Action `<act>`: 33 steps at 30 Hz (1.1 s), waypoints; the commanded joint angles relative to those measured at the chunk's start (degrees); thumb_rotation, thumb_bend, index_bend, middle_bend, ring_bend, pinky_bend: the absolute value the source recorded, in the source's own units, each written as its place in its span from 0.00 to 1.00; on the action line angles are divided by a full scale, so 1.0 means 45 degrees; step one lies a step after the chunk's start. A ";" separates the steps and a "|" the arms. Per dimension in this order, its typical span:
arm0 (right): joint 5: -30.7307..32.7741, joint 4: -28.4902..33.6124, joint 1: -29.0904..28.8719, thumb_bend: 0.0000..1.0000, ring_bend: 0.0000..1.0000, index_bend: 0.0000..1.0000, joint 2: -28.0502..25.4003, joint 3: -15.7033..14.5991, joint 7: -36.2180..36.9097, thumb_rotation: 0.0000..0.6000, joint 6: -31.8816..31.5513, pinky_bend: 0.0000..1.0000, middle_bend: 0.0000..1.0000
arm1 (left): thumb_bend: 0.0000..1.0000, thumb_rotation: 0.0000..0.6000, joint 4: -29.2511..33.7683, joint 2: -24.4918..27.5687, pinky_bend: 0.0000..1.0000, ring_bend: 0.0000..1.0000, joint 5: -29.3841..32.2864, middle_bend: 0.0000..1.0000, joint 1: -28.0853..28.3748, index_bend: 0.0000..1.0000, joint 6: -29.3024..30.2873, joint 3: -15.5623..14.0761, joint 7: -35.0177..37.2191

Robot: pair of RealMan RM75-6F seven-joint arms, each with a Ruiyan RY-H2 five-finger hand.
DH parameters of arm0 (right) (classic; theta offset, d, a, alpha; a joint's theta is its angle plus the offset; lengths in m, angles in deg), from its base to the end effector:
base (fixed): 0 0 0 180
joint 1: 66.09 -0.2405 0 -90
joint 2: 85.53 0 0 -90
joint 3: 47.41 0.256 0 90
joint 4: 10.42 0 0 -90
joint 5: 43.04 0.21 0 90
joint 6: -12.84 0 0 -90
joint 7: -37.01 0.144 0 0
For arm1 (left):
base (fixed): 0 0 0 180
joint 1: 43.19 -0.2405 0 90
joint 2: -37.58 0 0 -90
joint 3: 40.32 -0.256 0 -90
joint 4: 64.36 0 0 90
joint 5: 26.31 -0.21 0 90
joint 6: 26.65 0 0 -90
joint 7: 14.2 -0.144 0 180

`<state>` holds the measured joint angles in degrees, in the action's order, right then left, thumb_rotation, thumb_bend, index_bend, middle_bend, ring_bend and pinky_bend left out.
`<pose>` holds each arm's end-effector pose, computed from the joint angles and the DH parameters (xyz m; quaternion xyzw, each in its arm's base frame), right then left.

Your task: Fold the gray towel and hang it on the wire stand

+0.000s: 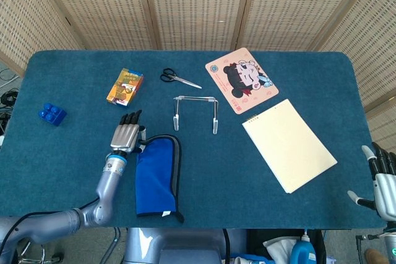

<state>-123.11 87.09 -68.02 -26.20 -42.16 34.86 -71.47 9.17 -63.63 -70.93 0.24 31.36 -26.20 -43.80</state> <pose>-0.3184 -0.1720 0.1865 0.5543 -0.4071 0.3579 0.6315 -0.1692 0.3587 -0.0584 -0.6670 -0.4636 -0.3123 0.4926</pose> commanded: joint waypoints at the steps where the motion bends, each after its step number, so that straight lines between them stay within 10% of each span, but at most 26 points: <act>1: -0.0018 0.0010 -0.0001 0.00 0.00 0.00 -0.0005 -0.0010 0.0008 1.00 0.0006 0.00 0.00 | 0.46 1.00 0.0581 0.0424 0.00 0.00 -0.0793 0.00 -0.0264 0.91 0.0272 -0.0210 0.0502; 17: -0.0233 0.0113 0.0082 0.00 0.00 0.00 -0.0122 -0.0074 0.0219 1.00 -0.0150 0.00 0.00 | 0.48 1.00 0.5544 0.2881 0.00 0.00 -0.3213 0.00 -0.1010 0.93 0.2282 -0.0203 0.0603; 33: -0.0143 0.0091 0.0064 0.00 0.00 0.00 -0.0177 -0.0024 0.0409 1.00 -0.0085 0.00 0.00 | 0.48 1.00 0.7984 0.4923 0.00 0.00 -0.0214 0.00 -0.0048 0.94 0.2216 0.2665 0.0279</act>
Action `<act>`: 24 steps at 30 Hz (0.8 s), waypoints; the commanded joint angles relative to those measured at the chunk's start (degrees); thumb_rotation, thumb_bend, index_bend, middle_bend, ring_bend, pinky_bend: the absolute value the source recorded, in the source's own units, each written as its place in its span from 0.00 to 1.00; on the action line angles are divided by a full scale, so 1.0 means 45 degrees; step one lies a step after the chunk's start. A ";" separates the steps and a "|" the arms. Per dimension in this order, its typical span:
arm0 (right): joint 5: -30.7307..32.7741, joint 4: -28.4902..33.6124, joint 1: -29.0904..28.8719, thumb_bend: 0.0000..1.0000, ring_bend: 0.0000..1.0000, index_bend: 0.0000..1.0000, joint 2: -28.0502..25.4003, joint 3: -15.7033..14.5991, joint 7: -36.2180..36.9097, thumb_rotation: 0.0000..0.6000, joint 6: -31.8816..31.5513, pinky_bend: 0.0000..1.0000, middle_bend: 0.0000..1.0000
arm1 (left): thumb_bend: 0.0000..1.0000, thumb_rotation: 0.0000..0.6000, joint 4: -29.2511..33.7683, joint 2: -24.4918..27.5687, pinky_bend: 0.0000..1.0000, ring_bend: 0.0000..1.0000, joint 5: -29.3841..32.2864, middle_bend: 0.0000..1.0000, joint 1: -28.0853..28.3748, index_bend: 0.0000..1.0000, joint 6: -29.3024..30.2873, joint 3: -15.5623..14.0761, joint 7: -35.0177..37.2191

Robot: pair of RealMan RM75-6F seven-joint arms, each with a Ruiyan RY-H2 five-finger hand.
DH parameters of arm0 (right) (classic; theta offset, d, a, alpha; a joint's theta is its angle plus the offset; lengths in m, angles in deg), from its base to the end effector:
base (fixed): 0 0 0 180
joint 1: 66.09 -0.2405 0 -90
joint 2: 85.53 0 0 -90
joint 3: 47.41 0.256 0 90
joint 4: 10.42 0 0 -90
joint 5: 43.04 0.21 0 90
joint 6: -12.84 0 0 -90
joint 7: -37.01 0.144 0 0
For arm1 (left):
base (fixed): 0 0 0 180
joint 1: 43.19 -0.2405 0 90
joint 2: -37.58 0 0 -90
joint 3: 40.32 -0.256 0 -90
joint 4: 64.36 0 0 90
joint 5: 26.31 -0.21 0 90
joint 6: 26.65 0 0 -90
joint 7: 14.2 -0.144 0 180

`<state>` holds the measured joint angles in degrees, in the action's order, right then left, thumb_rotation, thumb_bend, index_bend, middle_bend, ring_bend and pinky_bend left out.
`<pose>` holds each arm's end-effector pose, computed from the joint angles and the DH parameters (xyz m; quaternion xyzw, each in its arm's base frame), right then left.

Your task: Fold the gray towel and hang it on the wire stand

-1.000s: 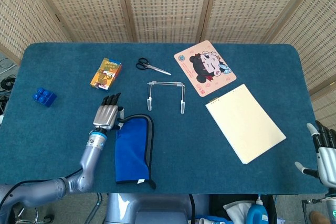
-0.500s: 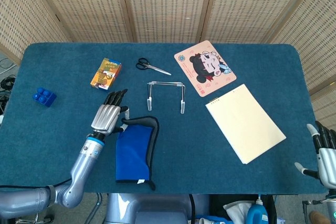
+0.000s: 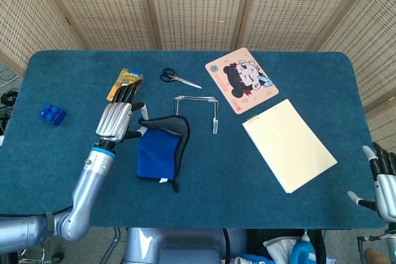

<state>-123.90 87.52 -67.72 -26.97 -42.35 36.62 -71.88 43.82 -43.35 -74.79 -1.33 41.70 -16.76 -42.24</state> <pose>-0.3167 -0.1699 0.1898 0.5520 -0.4108 0.3677 0.6256 -0.0797 0.3438 0.0694 -0.6124 -0.4430 -0.4825 0.4426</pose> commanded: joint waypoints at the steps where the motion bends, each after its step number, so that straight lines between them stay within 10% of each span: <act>1: 0.0080 -0.0012 -0.0013 0.00 0.00 0.00 -0.0011 0.0042 0.0038 1.00 0.0028 0.00 0.00 | 0.48 1.00 0.0340 0.0620 0.00 0.00 0.1062 0.00 0.0454 0.94 -0.0122 0.0949 -0.0067; 24: 0.1126 -0.0409 -0.0312 0.00 0.00 0.00 -0.0074 0.0409 0.0608 1.00 0.0865 0.00 0.00 | 0.48 1.00 -0.2458 0.1939 0.00 0.00 0.6828 0.00 0.4479 0.94 0.0010 0.4061 -0.1216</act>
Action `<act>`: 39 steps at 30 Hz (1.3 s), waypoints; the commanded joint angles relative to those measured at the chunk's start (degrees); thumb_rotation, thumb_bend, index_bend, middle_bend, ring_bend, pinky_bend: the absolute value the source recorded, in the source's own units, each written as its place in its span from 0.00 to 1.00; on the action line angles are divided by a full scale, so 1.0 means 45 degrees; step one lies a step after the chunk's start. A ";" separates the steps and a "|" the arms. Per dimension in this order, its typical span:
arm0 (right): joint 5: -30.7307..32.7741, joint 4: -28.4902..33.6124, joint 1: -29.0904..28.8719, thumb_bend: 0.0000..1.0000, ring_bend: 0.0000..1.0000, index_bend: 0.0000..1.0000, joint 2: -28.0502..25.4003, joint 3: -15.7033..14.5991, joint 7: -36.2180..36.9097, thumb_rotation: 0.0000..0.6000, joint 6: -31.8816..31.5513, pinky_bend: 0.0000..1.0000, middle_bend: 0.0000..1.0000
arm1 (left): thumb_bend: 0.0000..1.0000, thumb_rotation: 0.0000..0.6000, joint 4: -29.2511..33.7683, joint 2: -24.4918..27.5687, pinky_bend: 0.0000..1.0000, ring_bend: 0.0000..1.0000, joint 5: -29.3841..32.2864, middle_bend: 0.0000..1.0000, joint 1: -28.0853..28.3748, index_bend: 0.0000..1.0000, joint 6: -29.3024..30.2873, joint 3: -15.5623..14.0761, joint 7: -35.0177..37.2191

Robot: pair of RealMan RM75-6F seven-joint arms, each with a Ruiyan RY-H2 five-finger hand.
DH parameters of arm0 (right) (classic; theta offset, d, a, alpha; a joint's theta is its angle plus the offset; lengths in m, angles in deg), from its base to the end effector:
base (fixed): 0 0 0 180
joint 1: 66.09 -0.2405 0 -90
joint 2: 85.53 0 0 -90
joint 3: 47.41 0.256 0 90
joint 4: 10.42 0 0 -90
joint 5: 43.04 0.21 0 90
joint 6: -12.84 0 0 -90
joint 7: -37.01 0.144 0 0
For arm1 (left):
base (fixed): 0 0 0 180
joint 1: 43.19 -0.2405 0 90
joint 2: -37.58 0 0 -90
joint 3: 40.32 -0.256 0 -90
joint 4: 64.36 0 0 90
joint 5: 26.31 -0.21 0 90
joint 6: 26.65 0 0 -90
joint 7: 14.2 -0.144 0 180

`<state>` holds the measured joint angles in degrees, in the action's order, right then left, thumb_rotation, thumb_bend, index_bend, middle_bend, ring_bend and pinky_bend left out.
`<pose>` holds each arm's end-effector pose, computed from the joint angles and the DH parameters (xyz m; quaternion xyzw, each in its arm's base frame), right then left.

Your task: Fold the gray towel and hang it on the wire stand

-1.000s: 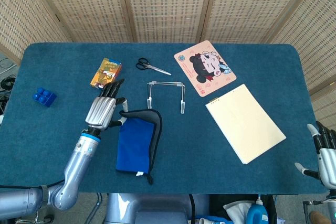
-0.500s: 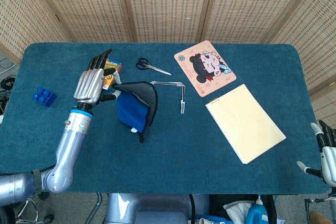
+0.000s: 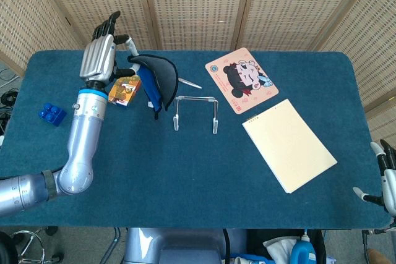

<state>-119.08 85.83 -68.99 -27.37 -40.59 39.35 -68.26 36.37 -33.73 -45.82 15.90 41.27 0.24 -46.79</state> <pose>-0.3305 -0.1819 0.1962 0.5291 -0.4353 0.3593 0.6337 -0.0045 0.4316 0.1702 -0.5088 -0.4592 -0.5304 0.4989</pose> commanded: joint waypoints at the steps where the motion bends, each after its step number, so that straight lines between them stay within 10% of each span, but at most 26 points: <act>1: 0.0104 -0.0063 -0.0053 0.00 0.00 0.00 0.0023 0.0033 0.0007 1.00 0.0113 0.00 0.00 | 0.48 1.00 -0.1230 -0.0327 0.00 0.00 0.0558 0.00 0.0970 0.94 0.0126 0.0392 -0.0270; 23: 0.1090 -0.0286 -0.0255 0.00 0.00 0.00 0.0191 0.0331 -0.0490 1.00 0.0515 0.00 0.00 | 0.48 1.00 -0.9944 -0.4651 0.00 0.00 0.2679 0.00 0.6443 0.94 -0.1838 0.1229 -0.0371; 39: 0.1222 -0.0396 -0.0265 0.00 0.00 0.00 0.0169 0.0333 -0.0298 1.00 0.0692 0.00 0.00 | 0.48 1.00 -0.9080 -0.5670 0.00 0.00 0.2859 0.00 0.6094 0.94 -0.1683 0.1227 0.0550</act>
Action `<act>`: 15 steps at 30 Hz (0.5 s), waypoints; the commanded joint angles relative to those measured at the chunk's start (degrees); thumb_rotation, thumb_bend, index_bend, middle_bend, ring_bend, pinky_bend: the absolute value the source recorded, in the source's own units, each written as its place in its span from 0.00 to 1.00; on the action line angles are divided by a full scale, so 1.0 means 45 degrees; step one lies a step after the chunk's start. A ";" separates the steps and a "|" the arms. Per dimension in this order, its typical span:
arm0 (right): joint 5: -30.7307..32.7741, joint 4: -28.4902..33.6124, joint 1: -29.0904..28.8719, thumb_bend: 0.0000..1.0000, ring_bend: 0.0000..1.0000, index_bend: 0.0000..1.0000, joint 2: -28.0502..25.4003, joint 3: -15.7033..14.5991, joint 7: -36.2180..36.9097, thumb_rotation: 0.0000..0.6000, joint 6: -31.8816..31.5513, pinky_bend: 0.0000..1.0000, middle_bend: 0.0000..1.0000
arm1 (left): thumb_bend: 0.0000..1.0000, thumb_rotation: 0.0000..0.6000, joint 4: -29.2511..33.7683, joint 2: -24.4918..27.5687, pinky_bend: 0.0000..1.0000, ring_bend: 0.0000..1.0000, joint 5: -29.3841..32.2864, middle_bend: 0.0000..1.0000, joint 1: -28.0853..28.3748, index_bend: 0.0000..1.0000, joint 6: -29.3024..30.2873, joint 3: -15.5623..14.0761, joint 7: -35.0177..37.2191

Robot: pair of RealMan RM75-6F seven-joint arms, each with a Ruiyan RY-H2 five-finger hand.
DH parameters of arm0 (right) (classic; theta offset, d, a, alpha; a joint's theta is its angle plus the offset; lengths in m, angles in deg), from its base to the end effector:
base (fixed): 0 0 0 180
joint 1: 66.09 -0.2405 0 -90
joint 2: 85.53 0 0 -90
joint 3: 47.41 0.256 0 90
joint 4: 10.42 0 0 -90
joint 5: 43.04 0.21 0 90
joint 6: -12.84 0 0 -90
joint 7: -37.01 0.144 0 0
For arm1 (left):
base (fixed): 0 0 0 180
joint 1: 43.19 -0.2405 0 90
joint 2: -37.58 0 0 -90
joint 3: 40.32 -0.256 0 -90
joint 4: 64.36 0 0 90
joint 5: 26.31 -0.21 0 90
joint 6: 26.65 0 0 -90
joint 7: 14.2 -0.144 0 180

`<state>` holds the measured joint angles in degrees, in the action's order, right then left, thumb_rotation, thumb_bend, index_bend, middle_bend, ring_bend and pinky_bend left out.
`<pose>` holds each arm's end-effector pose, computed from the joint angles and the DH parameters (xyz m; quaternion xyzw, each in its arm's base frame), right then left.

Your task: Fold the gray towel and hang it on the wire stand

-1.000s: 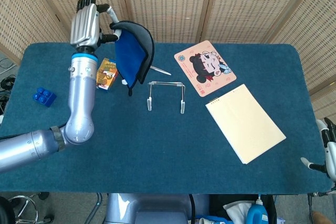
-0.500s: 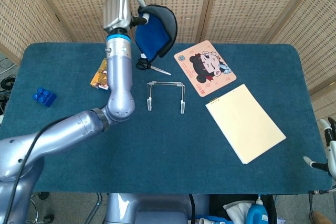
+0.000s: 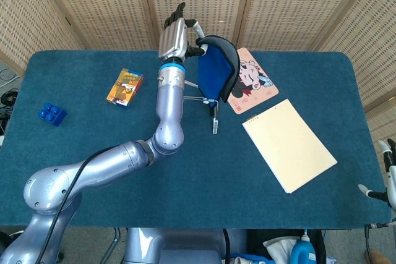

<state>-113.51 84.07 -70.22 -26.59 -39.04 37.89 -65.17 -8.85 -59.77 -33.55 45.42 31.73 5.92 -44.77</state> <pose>-0.3445 -0.1920 0.1978 0.5097 -0.4488 0.3342 0.6535 0.1187 0.5034 0.0711 -0.4542 -0.5504 -0.5476 0.4369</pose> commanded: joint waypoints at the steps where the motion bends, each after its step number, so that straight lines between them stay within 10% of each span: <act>1: -0.0031 -0.0003 0.0007 0.00 0.00 0.00 -0.0012 -0.0016 0.0046 1.00 0.0010 0.00 0.00 | 0.48 1.00 0.1365 0.0187 0.00 0.00 0.0121 0.00 -0.0661 0.94 0.0639 -0.0088 0.0133; 15: -0.0549 0.0188 0.0082 0.00 0.00 0.00 -0.0117 -0.0151 0.0211 1.00 -0.0218 0.00 0.00 | 0.48 1.00 0.7748 0.2038 0.00 0.00 -0.0201 0.00 -0.3892 0.95 0.2749 -0.0345 0.1460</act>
<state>-115.95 84.88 -69.87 -27.10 -39.68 38.84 -66.11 20.90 -53.19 -33.90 31.35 41.17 4.48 -40.01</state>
